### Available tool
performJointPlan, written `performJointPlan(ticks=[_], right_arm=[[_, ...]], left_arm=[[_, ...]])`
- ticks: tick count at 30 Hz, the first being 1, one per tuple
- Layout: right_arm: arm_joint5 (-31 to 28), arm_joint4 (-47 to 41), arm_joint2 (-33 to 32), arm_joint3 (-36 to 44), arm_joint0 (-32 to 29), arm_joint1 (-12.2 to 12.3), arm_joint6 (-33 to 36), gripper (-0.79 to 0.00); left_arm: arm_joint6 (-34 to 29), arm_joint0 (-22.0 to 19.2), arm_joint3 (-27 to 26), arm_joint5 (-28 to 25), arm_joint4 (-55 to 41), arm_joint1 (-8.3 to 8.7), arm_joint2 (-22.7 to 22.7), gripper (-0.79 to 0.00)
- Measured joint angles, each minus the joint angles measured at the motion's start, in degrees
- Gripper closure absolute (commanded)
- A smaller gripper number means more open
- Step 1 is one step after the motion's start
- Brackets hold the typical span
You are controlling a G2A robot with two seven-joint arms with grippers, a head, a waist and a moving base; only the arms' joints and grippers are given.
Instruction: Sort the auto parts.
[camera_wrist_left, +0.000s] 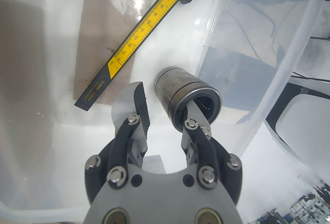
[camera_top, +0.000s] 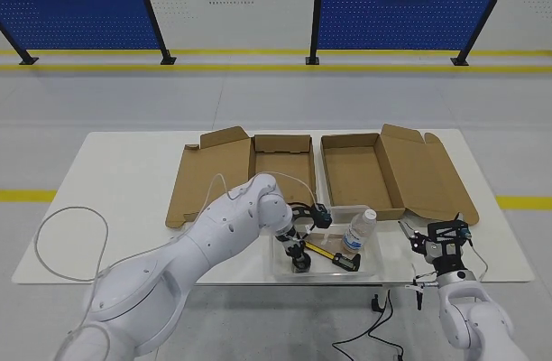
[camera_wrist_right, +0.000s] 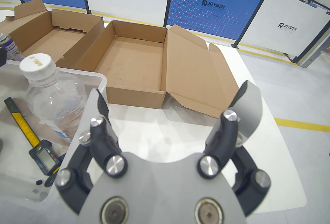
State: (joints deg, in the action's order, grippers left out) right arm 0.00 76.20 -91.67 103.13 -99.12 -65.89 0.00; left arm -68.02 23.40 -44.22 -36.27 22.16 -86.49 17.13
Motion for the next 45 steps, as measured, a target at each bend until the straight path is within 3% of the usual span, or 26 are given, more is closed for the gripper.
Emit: performJointPlan(ticks=[1, 13, 22, 28, 34, 39, 45], right_arm=[[0.00, 0.00, 0.00, 0.00, 0.00, 0.00, 0.00, -0.785], [0.00, 0.00, 0.00, 0.00, 0.00, 0.00, 0.00, -0.785], [0.00, 0.00, 0.00, 0.00, 0.00, 0.00, 0.00, -0.785], [0.00, 0.00, 0.00, 0.00, 0.00, 0.00, 0.00, -0.785], [0.00, 0.00, 0.00, 0.00, 0.00, 0.00, 0.00, -0.785], [0.00, 0.00, 0.00, 0.00, 0.00, 0.00, 0.00, -0.785], [0.00, 0.00, 0.00, 0.00, 0.00, 0.00, 0.00, -0.785]], left_arm=[[0.08, -0.10, 0.24, -0.10, 0.03, -0.15, -0.07, 0.000], [1.68, -1.71, 2.20, -1.68, 1.32, -1.00, -0.67, 0.000], [2.98, -2.82, 0.81, -2.75, 0.71, 0.59, 2.25, 0.000], [2.85, -3.07, -3.20, -2.84, -1.47, 3.68, 6.45, 0.000], [2.85, -1.75, -9.87, -2.85, -4.67, 8.29, 12.00, 0.000], [3.16, 0.88, -18.50, -3.16, -8.96, 12.76, 15.76, 0.000], [4.89, 3.87, -29.85, -4.92, -18.03, 18.25, 16.85, 0.000]])
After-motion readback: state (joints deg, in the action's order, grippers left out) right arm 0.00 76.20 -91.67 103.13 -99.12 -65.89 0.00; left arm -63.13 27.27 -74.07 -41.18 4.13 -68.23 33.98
